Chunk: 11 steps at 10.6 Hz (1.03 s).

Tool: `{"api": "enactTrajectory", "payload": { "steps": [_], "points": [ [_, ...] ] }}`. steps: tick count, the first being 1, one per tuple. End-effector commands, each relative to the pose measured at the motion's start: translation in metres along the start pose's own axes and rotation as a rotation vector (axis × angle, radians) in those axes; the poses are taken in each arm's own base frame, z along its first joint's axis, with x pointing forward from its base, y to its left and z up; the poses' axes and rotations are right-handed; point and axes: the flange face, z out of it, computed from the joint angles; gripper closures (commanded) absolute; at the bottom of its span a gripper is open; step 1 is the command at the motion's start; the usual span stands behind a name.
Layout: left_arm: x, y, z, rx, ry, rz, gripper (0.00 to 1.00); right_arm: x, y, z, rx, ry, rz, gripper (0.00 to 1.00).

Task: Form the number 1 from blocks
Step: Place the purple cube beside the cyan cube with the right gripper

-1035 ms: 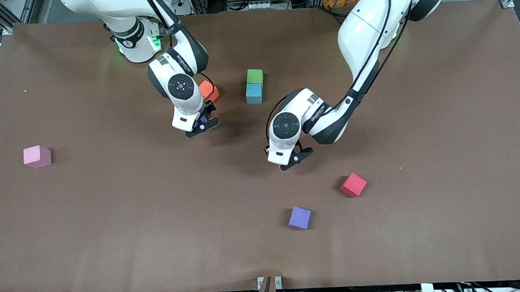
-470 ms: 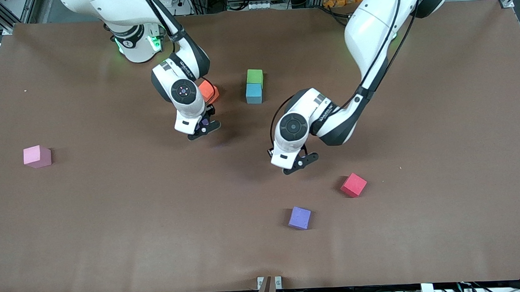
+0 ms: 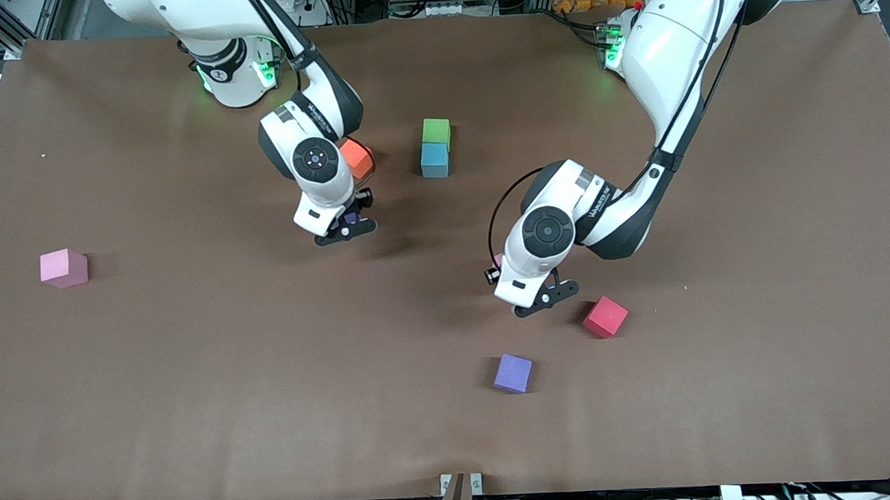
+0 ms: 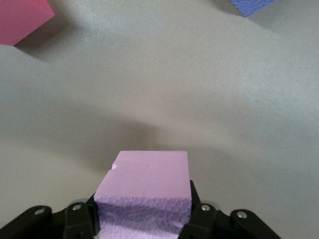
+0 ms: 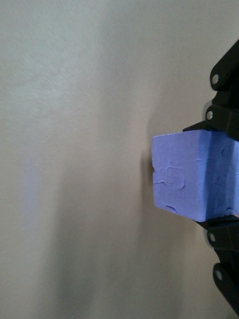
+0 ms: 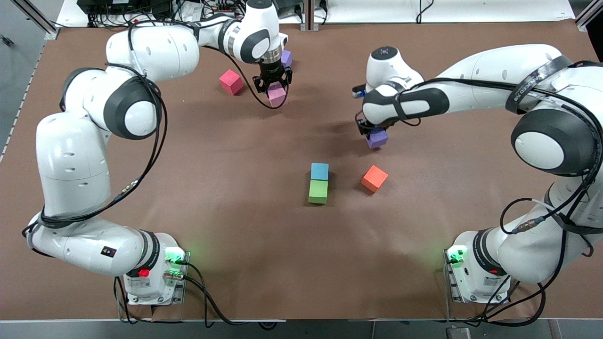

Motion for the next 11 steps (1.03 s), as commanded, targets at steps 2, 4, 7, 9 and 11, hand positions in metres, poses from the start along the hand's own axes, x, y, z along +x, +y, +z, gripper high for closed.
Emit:
{"api": "enactTrajectory", "payload": {
  "steps": [2,4,7,9,11],
  "points": [
    [-0.014,0.004,-0.001,0.012,-0.014,0.02,1.0,0.007,-0.044,-0.021,0.085,-0.001,0.167,1.0],
    [-0.014,0.004,-0.001,0.012,-0.014,0.024,1.0,0.011,-0.078,-0.024,0.099,0.008,0.275,1.0],
    [-0.01,0.001,0.0,0.012,-0.018,0.018,1.0,0.013,-0.112,-0.01,0.114,-0.01,0.379,1.0],
    [-0.009,0.0,-0.001,0.01,-0.02,0.017,1.0,0.013,-0.13,-0.003,0.19,-0.057,0.449,1.0],
    [-0.01,0.001,-0.001,0.011,-0.022,0.017,1.0,0.008,-0.152,0.003,0.191,-0.056,0.451,1.0]
  ]
}}
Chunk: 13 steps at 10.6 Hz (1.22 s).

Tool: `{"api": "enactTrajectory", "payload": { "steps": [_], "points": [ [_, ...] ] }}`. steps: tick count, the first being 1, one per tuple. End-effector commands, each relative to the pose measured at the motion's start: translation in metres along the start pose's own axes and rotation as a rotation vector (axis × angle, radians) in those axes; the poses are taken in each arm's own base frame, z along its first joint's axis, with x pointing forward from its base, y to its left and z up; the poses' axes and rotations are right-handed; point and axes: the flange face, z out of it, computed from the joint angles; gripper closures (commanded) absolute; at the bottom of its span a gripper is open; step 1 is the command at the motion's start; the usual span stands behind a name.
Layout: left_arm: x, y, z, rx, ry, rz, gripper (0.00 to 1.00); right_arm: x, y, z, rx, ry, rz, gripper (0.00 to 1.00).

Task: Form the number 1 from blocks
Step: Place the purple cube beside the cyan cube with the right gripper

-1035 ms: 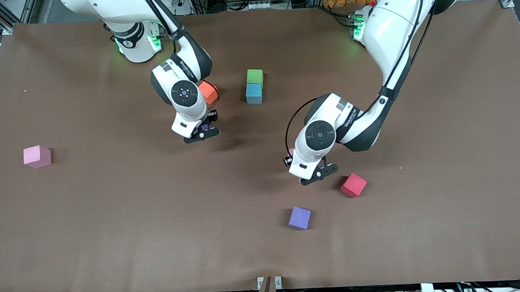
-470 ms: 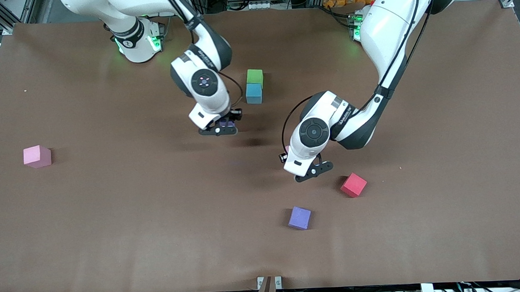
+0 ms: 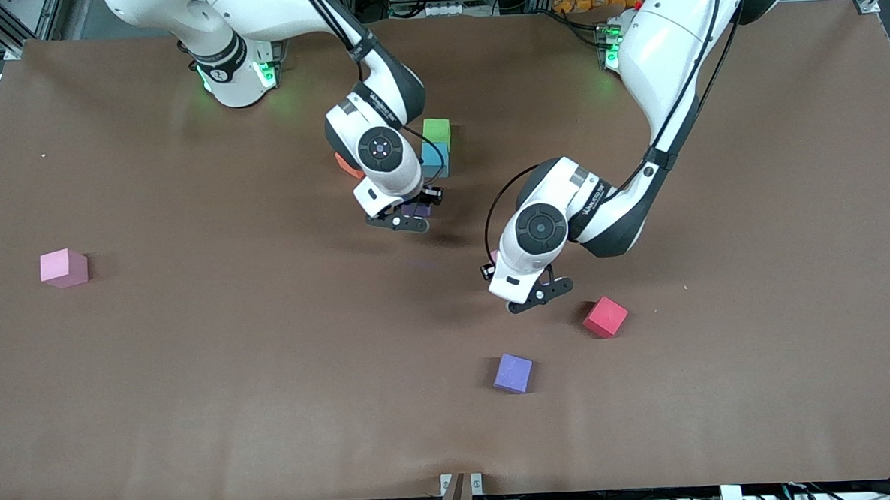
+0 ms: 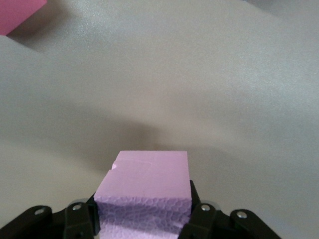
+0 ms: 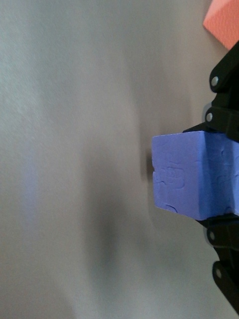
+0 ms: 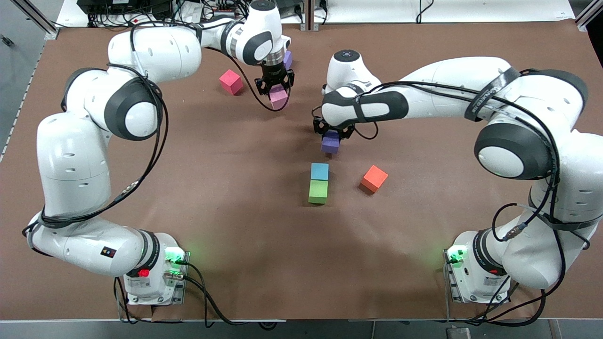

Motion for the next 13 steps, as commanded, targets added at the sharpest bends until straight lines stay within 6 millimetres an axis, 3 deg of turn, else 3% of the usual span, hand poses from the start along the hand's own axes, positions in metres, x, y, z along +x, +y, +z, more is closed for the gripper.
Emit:
{"api": "enactTrajectory", "payload": {
  "steps": [1,5,13],
  "points": [
    [-0.003,-0.002,-0.004,0.001,-0.014,0.005,1.0,-0.011,-0.023,0.014,0.009,-0.006,0.013,1.0],
    [-0.007,0.0,-0.002,0.004,-0.017,0.009,1.0,-0.034,-0.035,0.029,-0.031,0.028,-0.072,1.0],
    [-0.009,0.002,0.001,0.005,-0.018,0.007,1.0,-0.035,-0.031,0.035,-0.055,0.022,-0.085,1.0]
  ]
}}
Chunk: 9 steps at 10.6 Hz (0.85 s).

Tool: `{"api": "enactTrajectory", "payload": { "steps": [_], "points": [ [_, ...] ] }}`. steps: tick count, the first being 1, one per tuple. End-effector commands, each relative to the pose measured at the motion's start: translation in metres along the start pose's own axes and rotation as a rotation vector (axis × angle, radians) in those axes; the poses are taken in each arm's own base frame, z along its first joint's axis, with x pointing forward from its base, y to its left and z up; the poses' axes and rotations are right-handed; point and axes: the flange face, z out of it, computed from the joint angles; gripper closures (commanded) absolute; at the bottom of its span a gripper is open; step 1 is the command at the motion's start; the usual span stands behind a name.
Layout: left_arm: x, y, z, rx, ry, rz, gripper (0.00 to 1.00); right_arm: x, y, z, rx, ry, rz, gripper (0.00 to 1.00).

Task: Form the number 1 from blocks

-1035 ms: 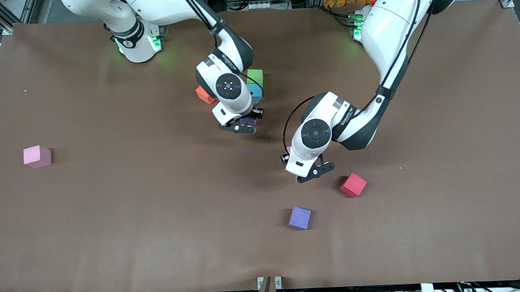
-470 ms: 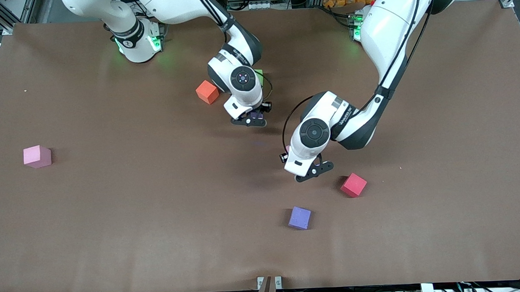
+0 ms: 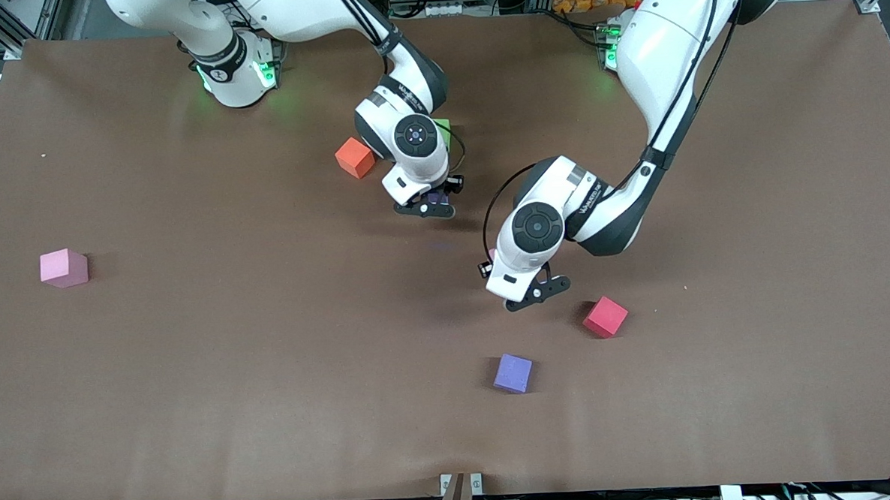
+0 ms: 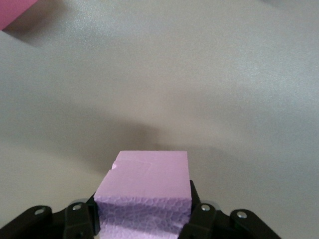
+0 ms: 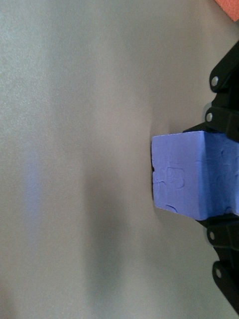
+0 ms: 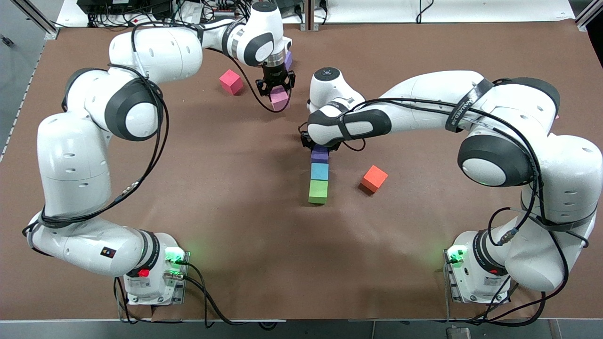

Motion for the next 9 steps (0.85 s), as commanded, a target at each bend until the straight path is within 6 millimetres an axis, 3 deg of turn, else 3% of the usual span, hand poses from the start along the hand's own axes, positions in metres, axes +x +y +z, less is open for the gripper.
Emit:
{"api": "enactTrajectory", "payload": {
  "steps": [1,9],
  "points": [
    [-0.0046,-0.0001,-0.0028,0.0,-0.013,-0.006,1.0,-0.001,-0.0023,0.0023,-0.024,0.015,-0.021,1.0],
    [-0.0054,0.0005,-0.0016,0.002,-0.013,-0.018,1.0,-0.0074,-0.0027,0.0058,-0.035,0.002,-0.015,1.0]
  ]
}}
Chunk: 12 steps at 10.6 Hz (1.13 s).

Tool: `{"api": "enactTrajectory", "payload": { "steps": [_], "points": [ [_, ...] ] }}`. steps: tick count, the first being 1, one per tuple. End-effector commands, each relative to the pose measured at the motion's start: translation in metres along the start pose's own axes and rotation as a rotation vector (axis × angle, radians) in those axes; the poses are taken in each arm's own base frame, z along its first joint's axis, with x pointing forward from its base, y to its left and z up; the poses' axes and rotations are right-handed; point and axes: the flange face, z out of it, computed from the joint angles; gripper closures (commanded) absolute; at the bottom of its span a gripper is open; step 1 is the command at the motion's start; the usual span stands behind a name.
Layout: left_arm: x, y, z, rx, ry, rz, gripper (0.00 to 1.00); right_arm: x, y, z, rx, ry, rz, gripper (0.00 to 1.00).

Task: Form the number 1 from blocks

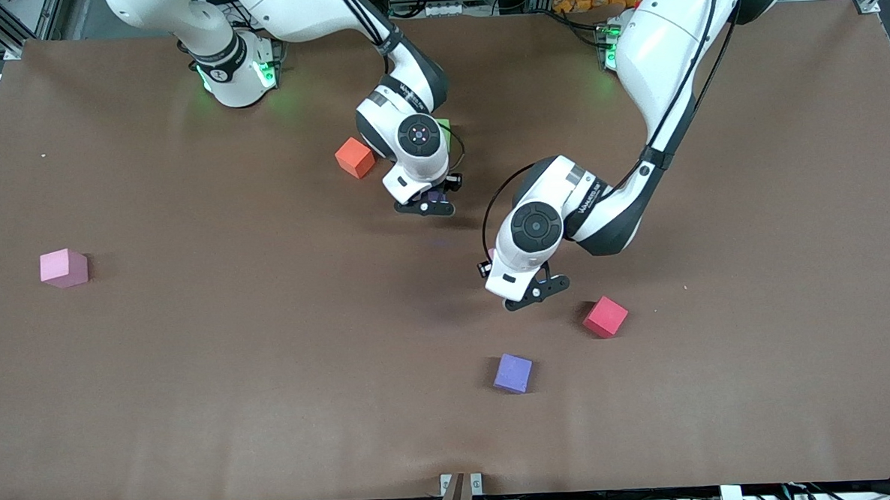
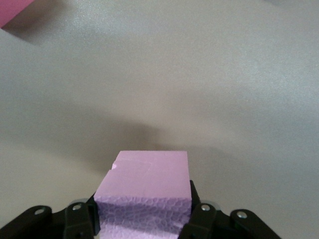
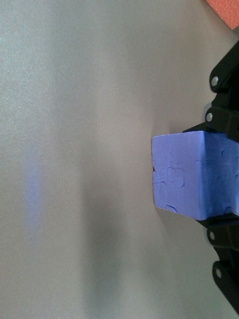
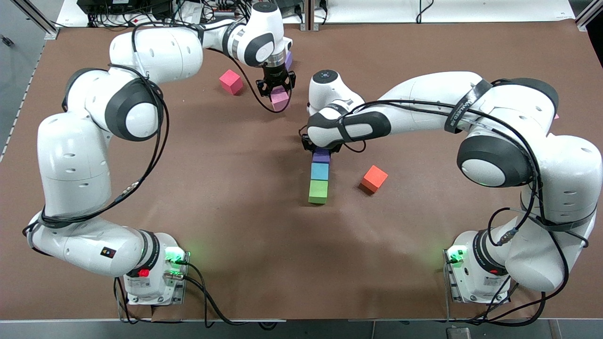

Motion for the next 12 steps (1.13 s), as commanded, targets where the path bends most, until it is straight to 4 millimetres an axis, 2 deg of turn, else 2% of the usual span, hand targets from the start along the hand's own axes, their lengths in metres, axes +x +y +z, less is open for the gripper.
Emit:
{"api": "enactTrajectory", "payload": {
  "steps": [1,3,4,5,7,9,10,12],
  "points": [
    [-0.005,0.0,-0.002,0.001,-0.013,-0.012,1.0,-0.002,-0.003,0.001,-0.006,0.006,0.005,1.0],
    [-0.006,0.001,-0.001,0.002,-0.015,-0.011,1.0,-0.005,-0.005,0.002,-0.006,0.007,-0.002,1.0],
    [-0.006,0.001,-0.001,0.002,-0.015,-0.011,1.0,-0.005,-0.005,0.002,-0.005,0.008,-0.004,0.54],
    [-0.006,0.001,0.0,0.003,-0.015,-0.012,1.0,-0.002,-0.004,0.002,-0.004,0.006,0.002,0.01],
    [-0.01,0.003,0.0,0.004,-0.016,-0.009,1.0,0.0,-0.002,0.0,-0.007,0.008,-0.003,0.0],
    [-0.013,0.005,0.002,0.006,-0.017,-0.006,1.0,0.008,0.001,-0.012,0.004,0.015,-0.003,0.0],
    [-0.022,0.011,0.006,0.013,-0.017,0.006,1.0,0.016,0.007,-0.031,0.008,0.013,-0.005,0.0],
    [-0.043,0.024,0.012,0.025,-0.013,0.047,1.0,0.033,0.039,-0.077,-0.024,-0.045,-0.054,0.0]
  ]
}}
